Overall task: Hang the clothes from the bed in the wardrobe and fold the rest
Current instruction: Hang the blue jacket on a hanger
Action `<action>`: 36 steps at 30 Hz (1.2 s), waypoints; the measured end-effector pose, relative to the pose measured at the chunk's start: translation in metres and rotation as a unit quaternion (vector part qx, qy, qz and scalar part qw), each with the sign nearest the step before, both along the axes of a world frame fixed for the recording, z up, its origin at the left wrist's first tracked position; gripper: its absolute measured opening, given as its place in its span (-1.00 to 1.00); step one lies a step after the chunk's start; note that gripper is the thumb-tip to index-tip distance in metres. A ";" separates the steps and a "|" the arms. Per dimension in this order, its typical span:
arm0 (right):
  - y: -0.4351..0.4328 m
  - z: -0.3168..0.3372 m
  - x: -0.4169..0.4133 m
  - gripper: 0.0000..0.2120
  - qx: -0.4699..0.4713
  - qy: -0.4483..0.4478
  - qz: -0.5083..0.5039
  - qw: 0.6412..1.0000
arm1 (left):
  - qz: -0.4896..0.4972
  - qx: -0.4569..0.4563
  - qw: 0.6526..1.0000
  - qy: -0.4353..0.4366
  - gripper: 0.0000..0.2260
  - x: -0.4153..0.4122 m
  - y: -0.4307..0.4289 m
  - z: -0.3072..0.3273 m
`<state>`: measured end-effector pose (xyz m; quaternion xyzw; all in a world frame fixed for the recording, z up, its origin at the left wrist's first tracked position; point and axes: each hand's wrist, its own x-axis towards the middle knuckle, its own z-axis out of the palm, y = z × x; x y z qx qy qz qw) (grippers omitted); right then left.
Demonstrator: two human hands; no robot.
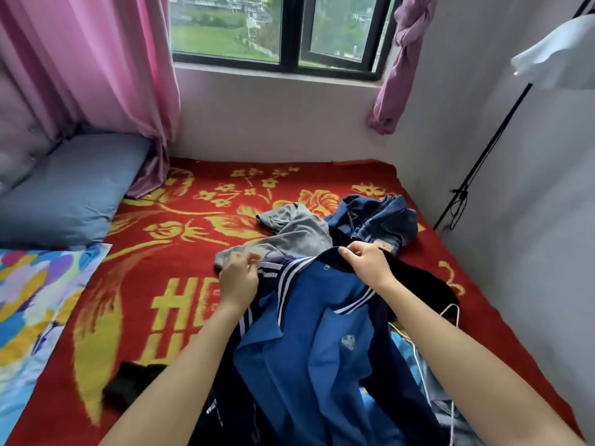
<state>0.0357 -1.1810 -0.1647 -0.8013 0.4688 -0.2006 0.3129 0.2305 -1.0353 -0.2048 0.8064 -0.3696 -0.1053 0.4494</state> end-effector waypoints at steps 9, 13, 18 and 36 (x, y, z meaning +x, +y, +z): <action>0.031 0.051 0.016 -0.88 0.040 -0.148 0.076 0.985 | -0.117 0.187 0.972 0.078 -0.30 -0.074 0.006 -0.078; 0.036 0.071 0.011 -0.79 0.074 -0.182 0.110 0.974 | -0.021 0.169 0.985 0.030 -0.50 -0.070 -0.009 -0.079; -0.008 0.075 -0.006 -0.75 0.034 -0.243 -0.036 0.969 | -0.162 0.067 0.969 0.176 -0.86 -0.062 -0.008 -0.045; -0.062 -0.172 -0.173 -0.84 0.301 0.138 -0.170 0.928 | -0.106 0.207 0.972 0.011 -0.89 -0.106 -0.029 -0.062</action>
